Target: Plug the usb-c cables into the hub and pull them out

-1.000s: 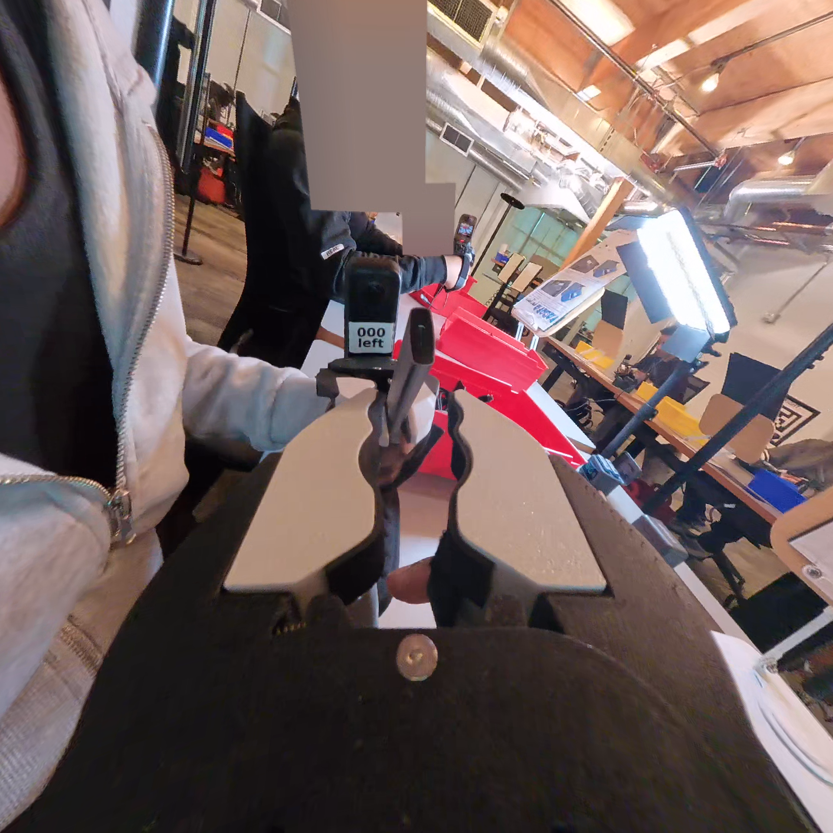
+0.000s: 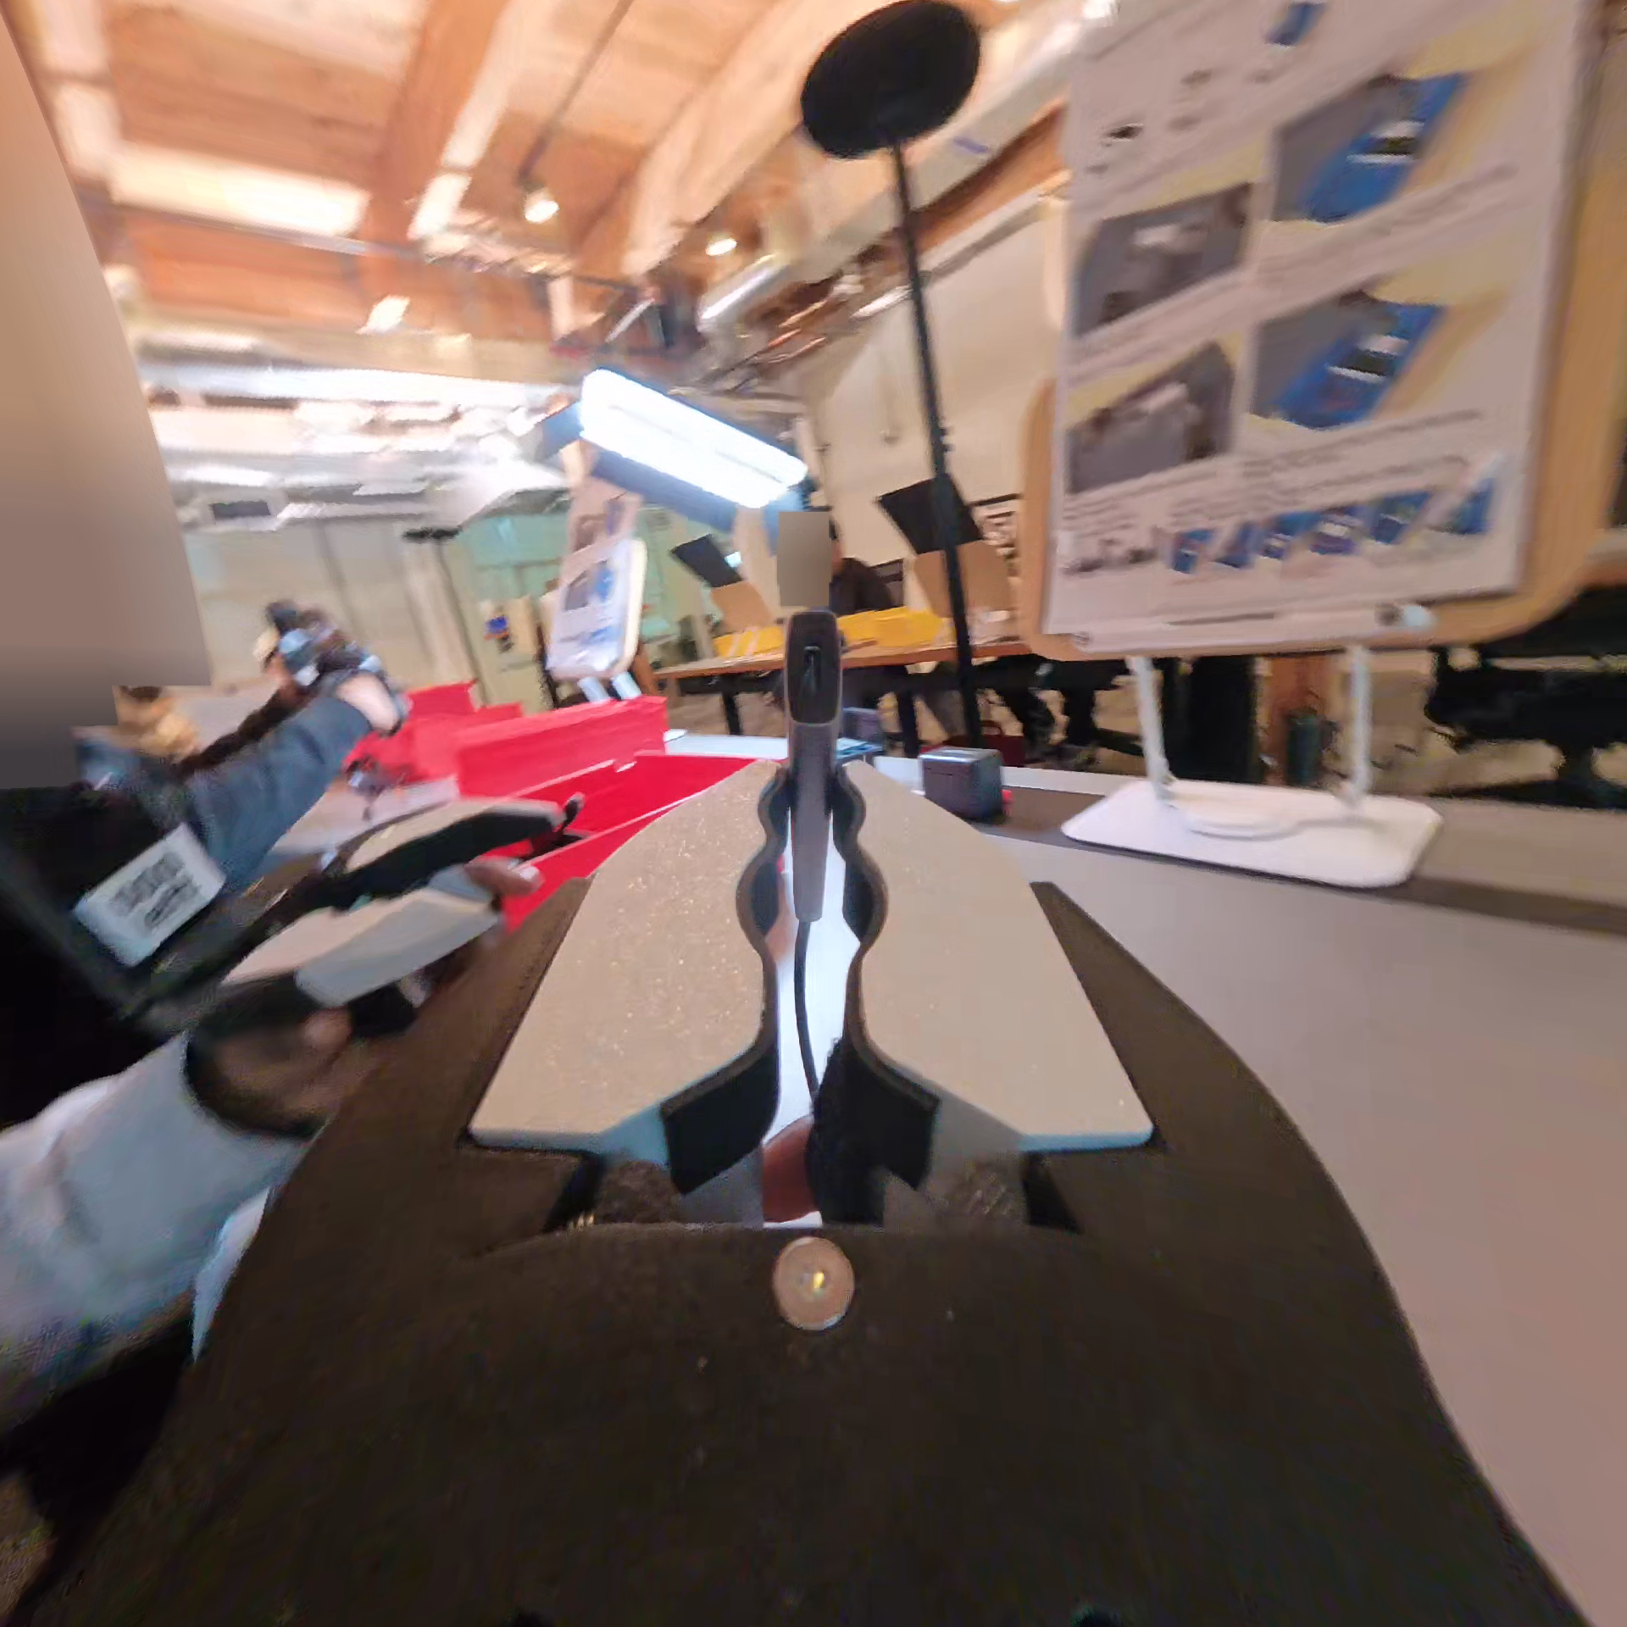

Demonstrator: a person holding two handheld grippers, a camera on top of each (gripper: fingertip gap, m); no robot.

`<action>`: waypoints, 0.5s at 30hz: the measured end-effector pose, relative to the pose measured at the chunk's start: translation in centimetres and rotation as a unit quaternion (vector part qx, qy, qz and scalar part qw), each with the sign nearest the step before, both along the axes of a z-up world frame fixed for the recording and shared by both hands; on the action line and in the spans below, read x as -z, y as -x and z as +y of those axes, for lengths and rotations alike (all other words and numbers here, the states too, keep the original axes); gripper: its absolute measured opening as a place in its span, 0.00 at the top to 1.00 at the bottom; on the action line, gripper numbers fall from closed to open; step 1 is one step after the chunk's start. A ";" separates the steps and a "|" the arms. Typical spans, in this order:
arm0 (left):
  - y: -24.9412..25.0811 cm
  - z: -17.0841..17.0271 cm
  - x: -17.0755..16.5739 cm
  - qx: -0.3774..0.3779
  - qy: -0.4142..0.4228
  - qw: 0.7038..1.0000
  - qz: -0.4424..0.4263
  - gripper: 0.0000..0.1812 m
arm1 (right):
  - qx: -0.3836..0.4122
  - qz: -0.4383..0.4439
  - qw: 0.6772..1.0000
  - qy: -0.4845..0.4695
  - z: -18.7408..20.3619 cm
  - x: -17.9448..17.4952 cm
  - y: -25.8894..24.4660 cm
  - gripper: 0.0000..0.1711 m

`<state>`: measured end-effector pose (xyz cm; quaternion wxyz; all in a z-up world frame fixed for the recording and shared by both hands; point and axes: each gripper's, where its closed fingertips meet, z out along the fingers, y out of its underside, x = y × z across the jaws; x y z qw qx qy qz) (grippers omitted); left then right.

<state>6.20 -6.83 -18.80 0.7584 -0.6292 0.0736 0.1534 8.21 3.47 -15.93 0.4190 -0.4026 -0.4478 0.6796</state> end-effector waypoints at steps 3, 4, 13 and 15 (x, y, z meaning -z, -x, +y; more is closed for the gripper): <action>-1.0 2.0 -0.8 0.033 0.027 0.999 0.018 0.76 | -0.076 0.021 0.990 -0.118 -3.3 -0.5 -1.0 0.95; -1.2 2.7 -0.8 0.039 0.042 0.998 0.034 0.76 | -0.081 0.032 0.982 -0.169 -4.1 -0.5 -1.3 0.95; -0.5 1.2 -0.6 0.000 0.052 0.997 0.059 0.76 | -0.008 0.107 0.751 -0.652 -4.5 5.1 -3.0 0.95; 0.4 -0.2 -0.2 -0.023 0.047 0.998 0.044 0.76 | -0.020 0.080 0.724 -0.685 -3.8 8.4 -3.3 0.95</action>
